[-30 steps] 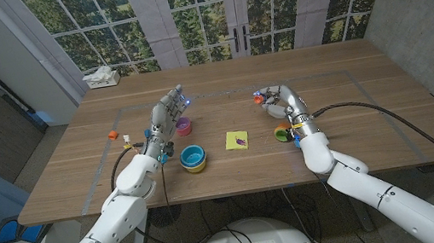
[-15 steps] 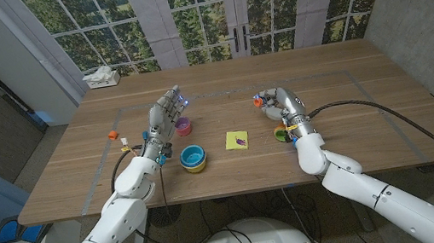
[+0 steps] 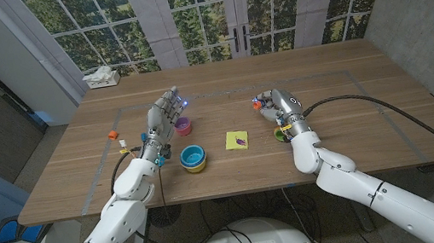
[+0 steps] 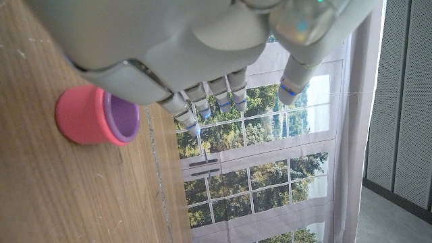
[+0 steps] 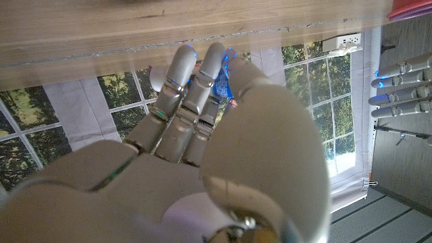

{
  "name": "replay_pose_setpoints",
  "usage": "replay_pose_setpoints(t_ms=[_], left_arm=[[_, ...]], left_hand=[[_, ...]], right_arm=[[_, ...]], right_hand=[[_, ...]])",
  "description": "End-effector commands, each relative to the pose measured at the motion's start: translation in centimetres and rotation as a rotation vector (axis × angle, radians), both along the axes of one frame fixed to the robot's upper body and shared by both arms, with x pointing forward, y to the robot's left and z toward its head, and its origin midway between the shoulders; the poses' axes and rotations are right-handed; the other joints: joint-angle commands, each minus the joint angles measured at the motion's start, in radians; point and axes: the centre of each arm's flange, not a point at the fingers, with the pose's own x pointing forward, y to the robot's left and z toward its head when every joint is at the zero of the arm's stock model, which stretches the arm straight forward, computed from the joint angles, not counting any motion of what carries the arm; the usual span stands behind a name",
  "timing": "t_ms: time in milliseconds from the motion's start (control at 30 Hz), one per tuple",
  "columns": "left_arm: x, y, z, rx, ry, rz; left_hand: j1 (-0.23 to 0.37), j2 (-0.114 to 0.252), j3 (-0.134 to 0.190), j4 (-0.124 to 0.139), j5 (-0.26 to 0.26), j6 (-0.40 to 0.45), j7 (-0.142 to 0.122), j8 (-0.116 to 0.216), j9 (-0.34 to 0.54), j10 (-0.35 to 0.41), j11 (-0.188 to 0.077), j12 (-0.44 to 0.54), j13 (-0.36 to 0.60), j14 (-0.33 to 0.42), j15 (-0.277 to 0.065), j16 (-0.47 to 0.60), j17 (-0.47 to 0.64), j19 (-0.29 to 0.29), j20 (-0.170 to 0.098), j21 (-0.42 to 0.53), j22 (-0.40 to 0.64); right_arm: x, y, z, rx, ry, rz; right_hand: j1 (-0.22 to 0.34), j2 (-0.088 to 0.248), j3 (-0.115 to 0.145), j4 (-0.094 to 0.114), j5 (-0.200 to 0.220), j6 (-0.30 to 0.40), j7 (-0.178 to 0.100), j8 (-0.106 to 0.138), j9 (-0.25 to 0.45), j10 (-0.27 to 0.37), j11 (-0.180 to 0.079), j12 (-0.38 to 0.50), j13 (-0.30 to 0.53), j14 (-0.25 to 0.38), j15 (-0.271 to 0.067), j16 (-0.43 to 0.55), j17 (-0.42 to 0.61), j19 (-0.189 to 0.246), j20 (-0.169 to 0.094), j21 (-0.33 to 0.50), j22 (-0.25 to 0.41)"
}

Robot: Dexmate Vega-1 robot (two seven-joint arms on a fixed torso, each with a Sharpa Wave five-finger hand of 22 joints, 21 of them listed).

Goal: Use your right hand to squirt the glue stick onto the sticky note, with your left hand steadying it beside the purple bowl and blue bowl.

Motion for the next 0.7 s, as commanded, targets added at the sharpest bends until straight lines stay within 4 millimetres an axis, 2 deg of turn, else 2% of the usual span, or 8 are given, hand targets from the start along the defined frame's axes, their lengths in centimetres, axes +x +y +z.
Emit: replay_pose_setpoints(t_ms=[33, 700], left_arm=[[-0.3, 0.1, -0.1, 0.001, -0.008, 0.0], [-0.7, 0.1, 0.0, 0.001, -0.012, 0.007]], left_hand=[[0.006, 0.011, -0.001, -0.003, 0.004, -0.002, 0.0, 0.0, 0.002, -0.009, -0.001, -0.003, -0.001, -0.003, -0.086, -0.001, 0.0, 0.002, -0.03, -0.001, 0.0], [0.01, 0.011, -0.001, -0.009, 0.004, -0.005, 0.001, 0.001, 0.002, -0.01, 0.0, -0.002, -0.001, -0.007, -0.087, -0.001, -0.001, 0.001, -0.029, -0.002, 0.0]], right_arm=[[0.7, 0.6, 0.3, -0.082, 0.023, -0.069], [2.2, 0.9, 0.5, -0.124, 0.07, -0.123]], right_hand=[[0.004, -0.002, -0.006, 0.0, -0.002, 0.067, 0.051, 0.006, 0.001, 0.005, -0.008, 0.005, 0.003, -0.02, -0.047, -0.003, 0.005, -0.006, -0.113, 0.006, 0.003], [-0.003, 0.002, -0.012, 0.005, -0.009, 0.051, 0.038, -0.001, -0.005, -0.011, -0.013, -0.001, -0.005, -0.032, -0.047, -0.008, 0.005, -0.02, -0.11, 0.006, 0.0]])
